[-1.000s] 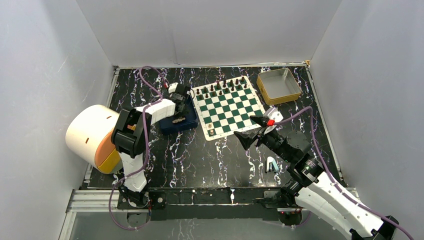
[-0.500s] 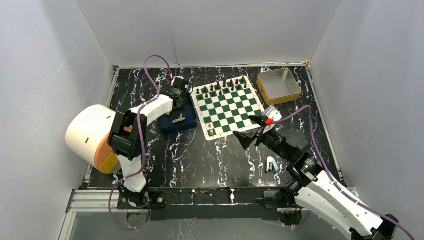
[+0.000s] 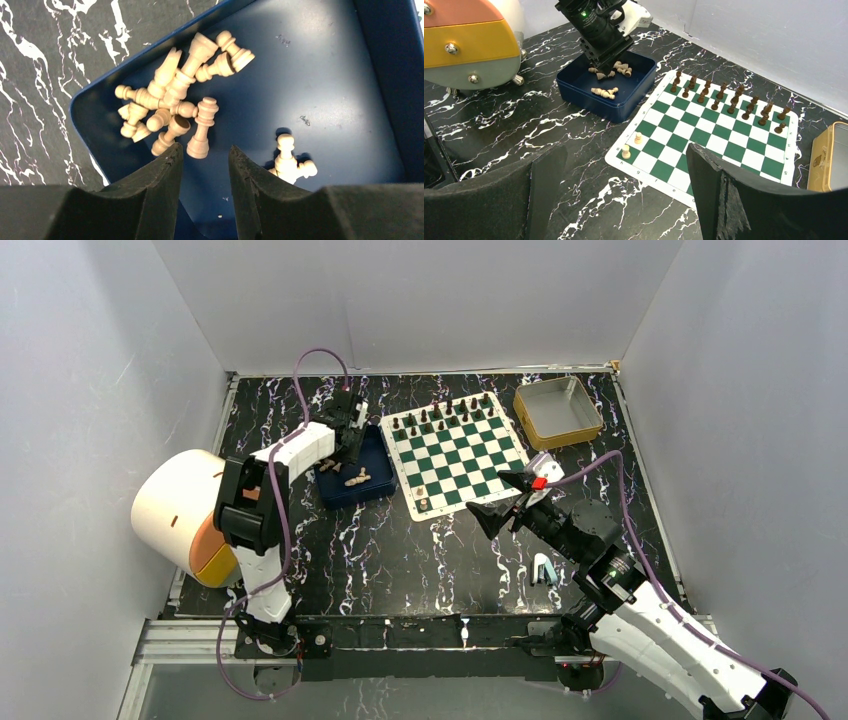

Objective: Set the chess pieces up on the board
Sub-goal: Pick up the chess piece from the storage box.

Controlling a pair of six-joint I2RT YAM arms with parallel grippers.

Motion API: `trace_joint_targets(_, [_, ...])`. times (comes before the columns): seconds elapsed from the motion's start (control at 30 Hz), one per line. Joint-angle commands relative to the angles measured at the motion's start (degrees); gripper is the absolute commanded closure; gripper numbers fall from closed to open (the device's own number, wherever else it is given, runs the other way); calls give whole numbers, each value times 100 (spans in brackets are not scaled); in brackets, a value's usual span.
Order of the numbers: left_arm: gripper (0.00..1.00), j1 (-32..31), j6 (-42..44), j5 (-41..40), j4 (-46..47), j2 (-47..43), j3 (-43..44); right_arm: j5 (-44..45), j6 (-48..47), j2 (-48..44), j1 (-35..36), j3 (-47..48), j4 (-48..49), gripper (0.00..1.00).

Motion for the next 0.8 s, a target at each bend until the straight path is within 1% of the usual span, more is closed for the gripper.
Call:
trace_joint_targets(0.0, [64, 42, 380, 170, -163, 186, 278, 31, -10, -58, -6, 159, 386, 1])
trace_joint_targets(0.4, [66, 76, 435, -38, -195, 462, 216, 96, -10, -91, -3, 130, 354, 1])
trace_joint_targets(0.57, [68, 98, 427, 121, -197, 533, 219, 120, -10, -145, -3, 127, 337, 1])
trace_joint_targets(0.63, [70, 102, 425, 230, -217, 545, 223, 130, -10, -159, -9, 124, 328, 1])
trace_joint_targets(0.73, [79, 99, 388, 401, -268, 543, 240, 136, -10, -176, -4, 120, 311, 1])
trace_joint_targets(0.77, [81, 100, 380, 485, -302, 534, 257, 137, -10, -177, -4, 122, 310, 1])
